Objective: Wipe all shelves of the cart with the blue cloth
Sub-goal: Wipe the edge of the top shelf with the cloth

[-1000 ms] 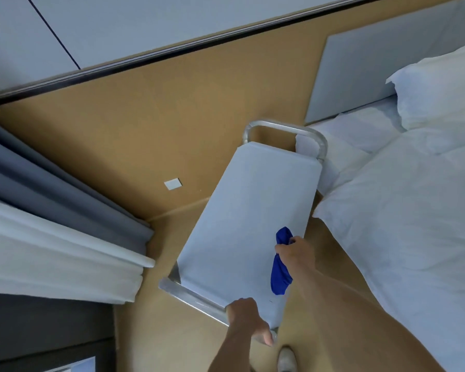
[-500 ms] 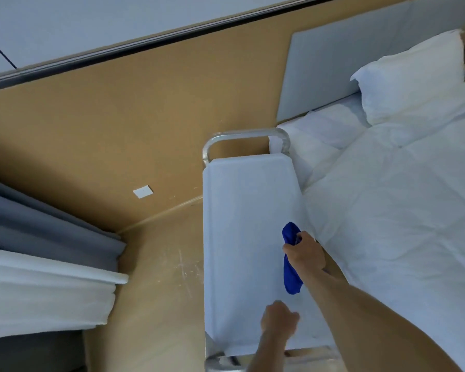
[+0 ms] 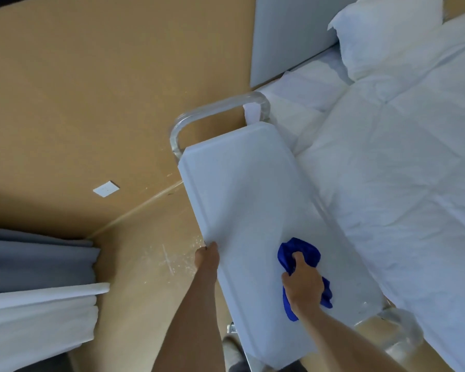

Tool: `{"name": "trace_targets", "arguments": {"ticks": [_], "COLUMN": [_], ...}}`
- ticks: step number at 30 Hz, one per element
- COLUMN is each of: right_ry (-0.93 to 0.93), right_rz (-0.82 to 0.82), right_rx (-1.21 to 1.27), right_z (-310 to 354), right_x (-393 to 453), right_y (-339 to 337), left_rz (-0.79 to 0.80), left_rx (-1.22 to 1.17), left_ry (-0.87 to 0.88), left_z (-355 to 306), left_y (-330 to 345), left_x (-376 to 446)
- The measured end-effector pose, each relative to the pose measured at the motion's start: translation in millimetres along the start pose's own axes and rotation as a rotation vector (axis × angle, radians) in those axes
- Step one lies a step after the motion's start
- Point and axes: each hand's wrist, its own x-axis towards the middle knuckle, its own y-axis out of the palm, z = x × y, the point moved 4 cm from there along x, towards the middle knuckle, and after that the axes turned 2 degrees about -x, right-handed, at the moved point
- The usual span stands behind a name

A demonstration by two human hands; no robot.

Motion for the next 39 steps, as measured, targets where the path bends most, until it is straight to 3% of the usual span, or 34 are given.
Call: {"name": "trace_targets", "arguments": {"ticks": [8, 15, 19, 29, 39], "right_ry": [-0.088, -0.165, -0.221, -0.543, -0.379], "right_rz": [-0.063, -0.078, -0.056, 0.053, -0.027], "right_rx": [-0.096, -0.080, -0.110, -0.241, -0.163], "right_z": [6, 34, 53, 138, 173], "right_x": [-8, -27, -37, -35, -50], "right_y": [23, 43, 49, 57, 74], "left_rz": [0.122, 0.066, 0.027, -0.014, 0.039], "left_rx": [-0.167, -0.250, -0.363, -0.414, -0.600], "left_ry": [-0.058, -0.173, -0.207, -0.247, -0.276], "left_z": [19, 72, 83, 119, 95], "left_y": [-2, -41, -75, -131, -130], "left_x": [15, 50, 18, -4, 8]}}
